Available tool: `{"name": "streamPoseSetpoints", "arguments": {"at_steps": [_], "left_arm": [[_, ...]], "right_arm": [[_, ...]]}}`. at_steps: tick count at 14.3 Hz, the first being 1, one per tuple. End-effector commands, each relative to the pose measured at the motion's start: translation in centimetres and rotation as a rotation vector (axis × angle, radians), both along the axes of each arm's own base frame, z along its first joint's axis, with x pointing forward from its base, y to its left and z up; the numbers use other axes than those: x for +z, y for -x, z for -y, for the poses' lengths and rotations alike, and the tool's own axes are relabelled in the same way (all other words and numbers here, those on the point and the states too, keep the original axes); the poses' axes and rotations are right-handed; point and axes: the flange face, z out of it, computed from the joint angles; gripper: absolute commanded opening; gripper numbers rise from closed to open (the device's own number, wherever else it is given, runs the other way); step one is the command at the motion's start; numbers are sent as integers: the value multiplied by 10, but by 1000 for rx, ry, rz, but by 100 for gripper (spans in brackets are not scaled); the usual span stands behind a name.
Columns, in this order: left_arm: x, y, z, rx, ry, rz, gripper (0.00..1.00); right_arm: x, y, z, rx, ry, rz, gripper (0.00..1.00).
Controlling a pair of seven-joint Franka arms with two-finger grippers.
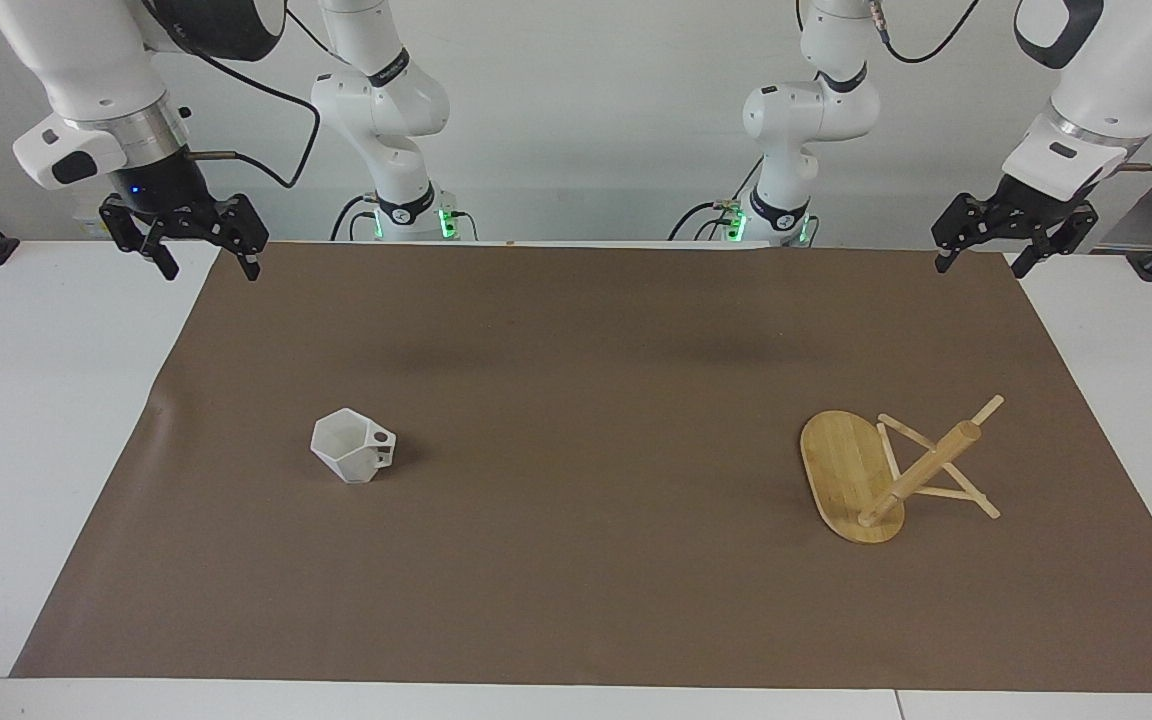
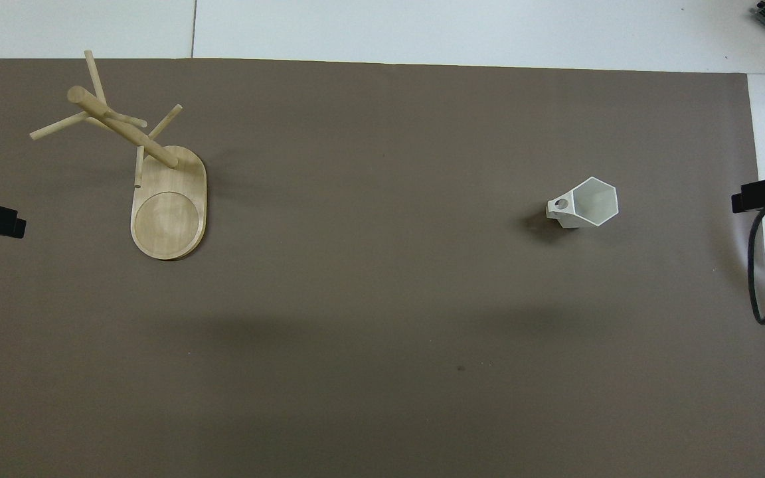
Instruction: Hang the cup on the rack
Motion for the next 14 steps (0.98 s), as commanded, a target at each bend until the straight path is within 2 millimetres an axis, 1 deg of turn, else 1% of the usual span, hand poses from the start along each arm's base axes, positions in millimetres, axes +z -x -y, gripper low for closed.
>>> {"name": "streamPoseSetpoints", "arguments": {"at_steps": [1, 6, 10, 11, 14], "left_arm": [[1, 7, -2, -8, 18, -8, 100], [1, 7, -2, -8, 18, -8, 100], [1, 7, -2, -8, 18, -8, 100], [1, 7, -2, -8, 18, -8, 100], [1, 7, -2, -8, 18, -8, 100]], "right_arm": [[3, 5, 1, -18, 7, 11, 100], [1, 5, 1, -15, 9, 6, 100], [-9, 9, 0, -9, 6, -6, 100], [-13, 8, -4, -6, 7, 23, 100], [-41, 3, -7, -1, 3, 72, 100]]}}
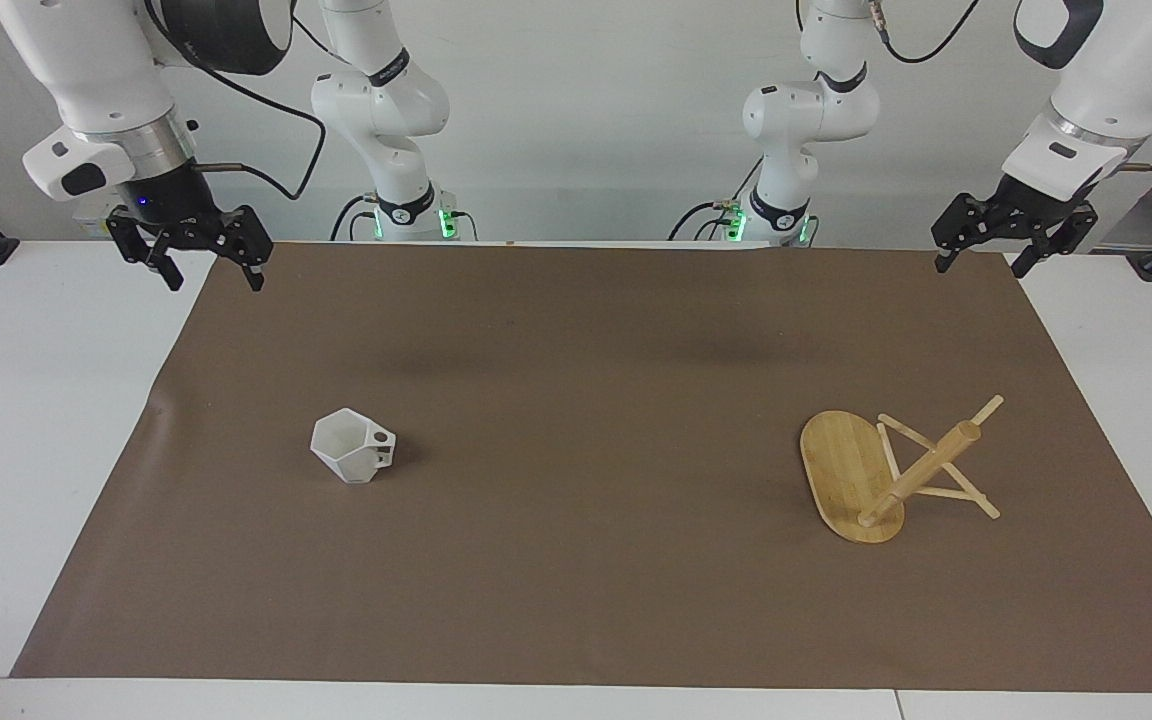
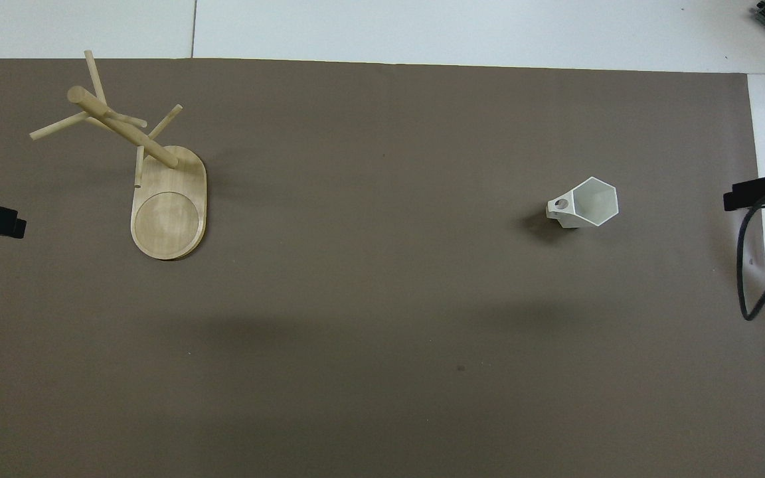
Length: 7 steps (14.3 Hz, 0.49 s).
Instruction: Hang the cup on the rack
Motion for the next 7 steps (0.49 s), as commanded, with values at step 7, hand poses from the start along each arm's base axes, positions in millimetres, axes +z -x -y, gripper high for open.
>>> {"name": "streamPoseSetpoints", "arguments": {"at_steps": [7], "left_arm": [[1, 7, -2, -8, 18, -8, 100]], "right_arm": [[-82, -33, -7, 4, 1, 73, 100]]}}
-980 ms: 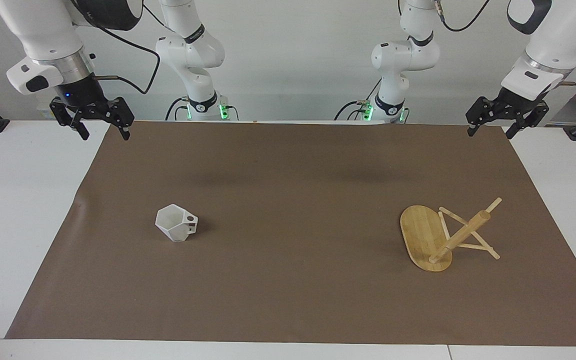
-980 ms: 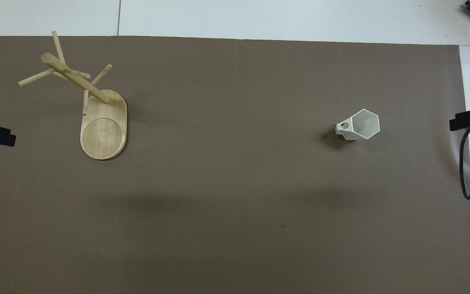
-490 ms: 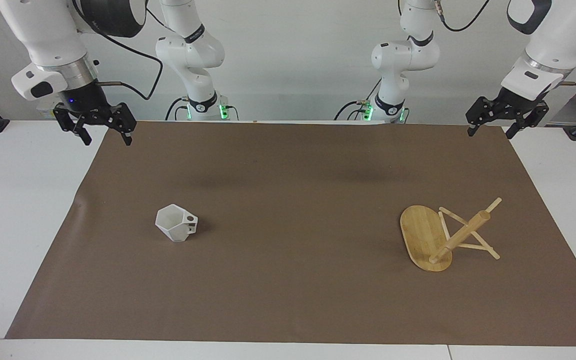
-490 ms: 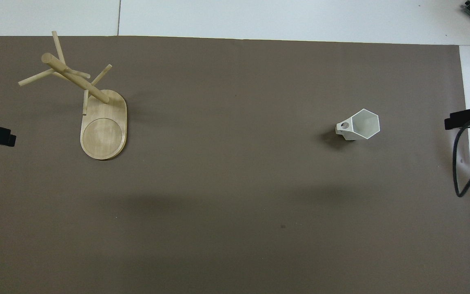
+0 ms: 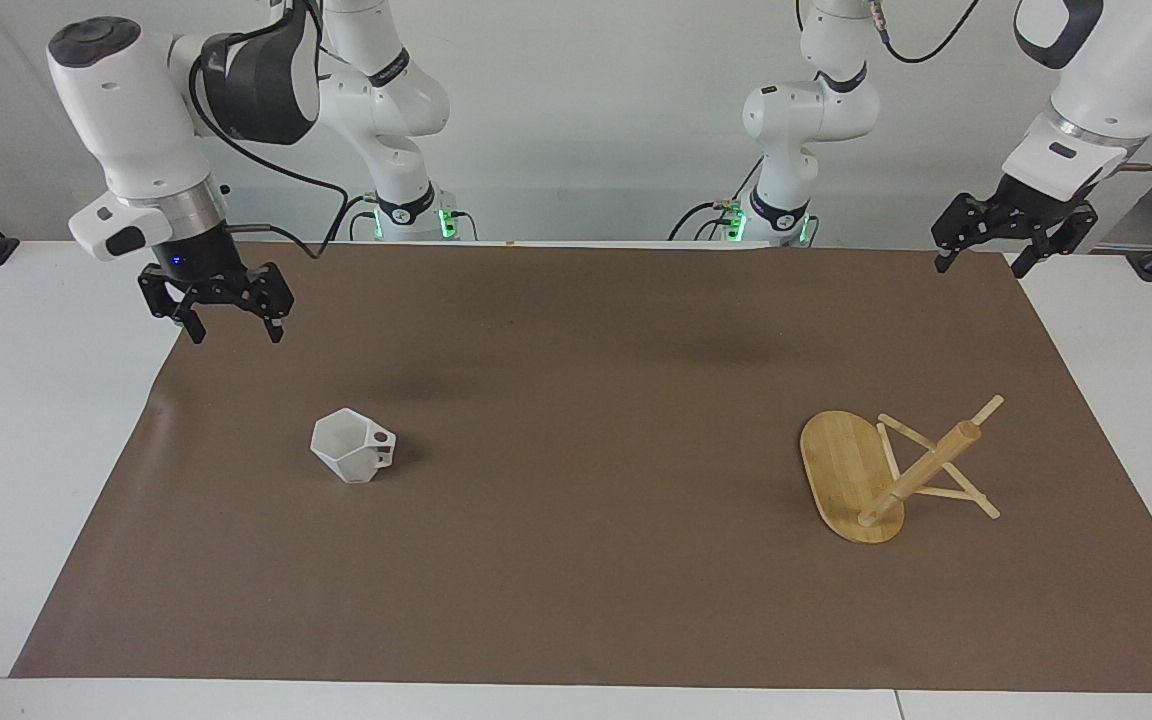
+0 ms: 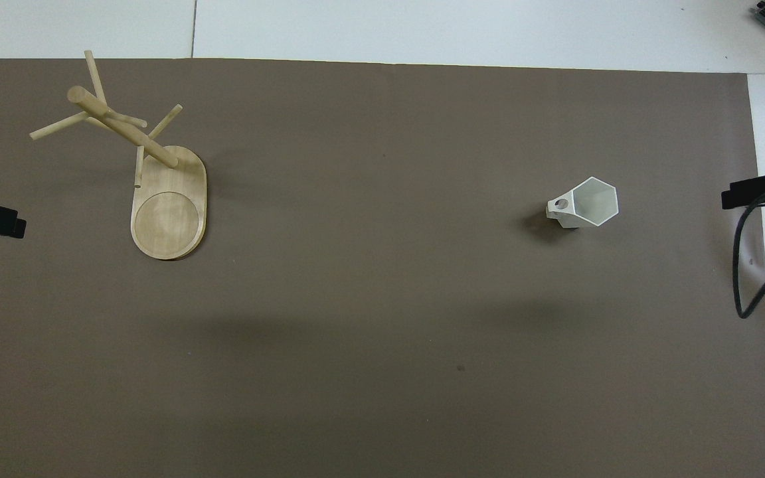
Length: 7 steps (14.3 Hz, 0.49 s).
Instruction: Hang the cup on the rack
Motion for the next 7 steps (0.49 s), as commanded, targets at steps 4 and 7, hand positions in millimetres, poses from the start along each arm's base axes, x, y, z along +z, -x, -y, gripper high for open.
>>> {"name": "streamPoseSetpoints", "arguments": {"at_steps": [4, 7], "left_arm": [[1, 7, -2, -8, 18, -7, 100], [1, 7, -2, -8, 18, -7, 100]], "right_arm": [[-59, -34, -3, -7, -7, 23, 100], [-85, -42, -12, -19, -17, -2, 100]]}}
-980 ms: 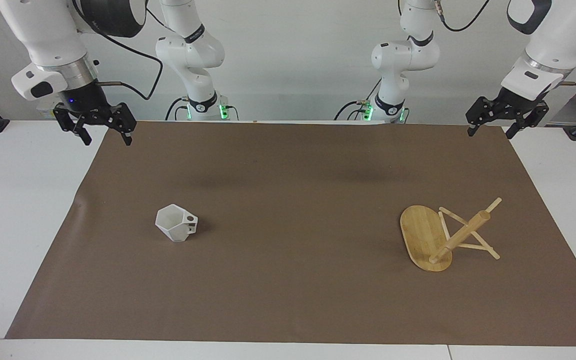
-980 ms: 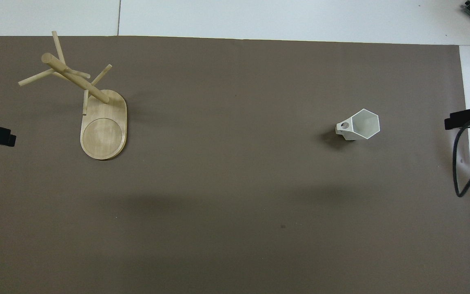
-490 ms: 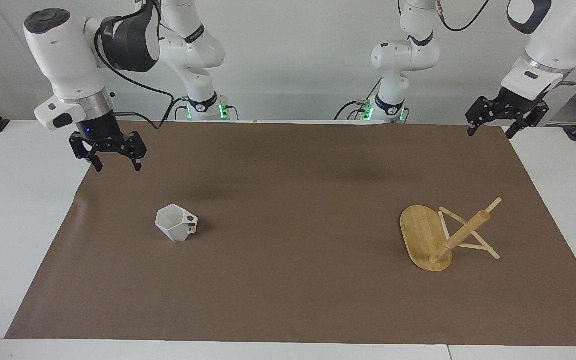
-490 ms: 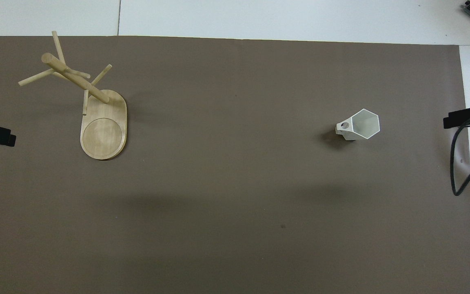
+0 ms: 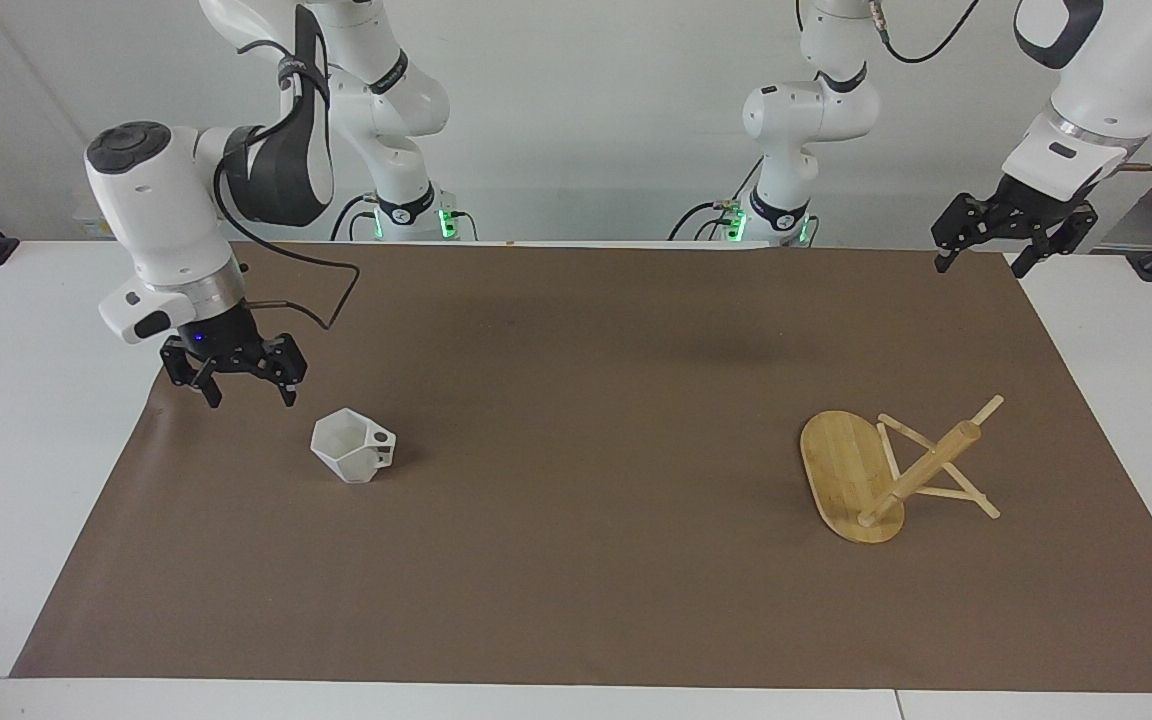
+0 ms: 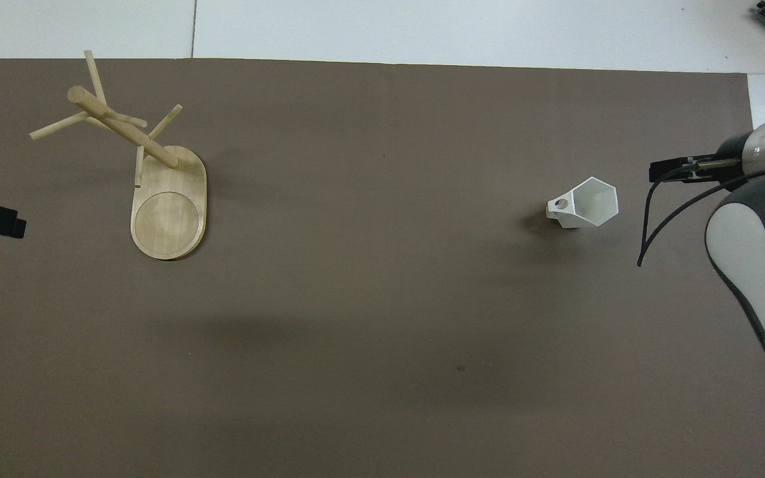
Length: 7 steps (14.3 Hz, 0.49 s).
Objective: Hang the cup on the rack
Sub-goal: 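Reach the right gripper to the white cup and grasp its handle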
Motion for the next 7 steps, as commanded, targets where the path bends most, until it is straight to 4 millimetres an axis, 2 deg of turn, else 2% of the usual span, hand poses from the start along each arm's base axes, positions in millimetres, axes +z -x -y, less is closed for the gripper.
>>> {"name": "streamPoseSetpoints", "arguments": {"at_steps": [1, 7], "left_arm": [[1, 7, -2, -8, 18, -7, 100], [1, 7, -2, -8, 18, -7, 100]], "right_arm": [[-21, -3, -10, -33, -17, -19, 100], [-70, 1, -12, -38, -20, -32, 100]]}}
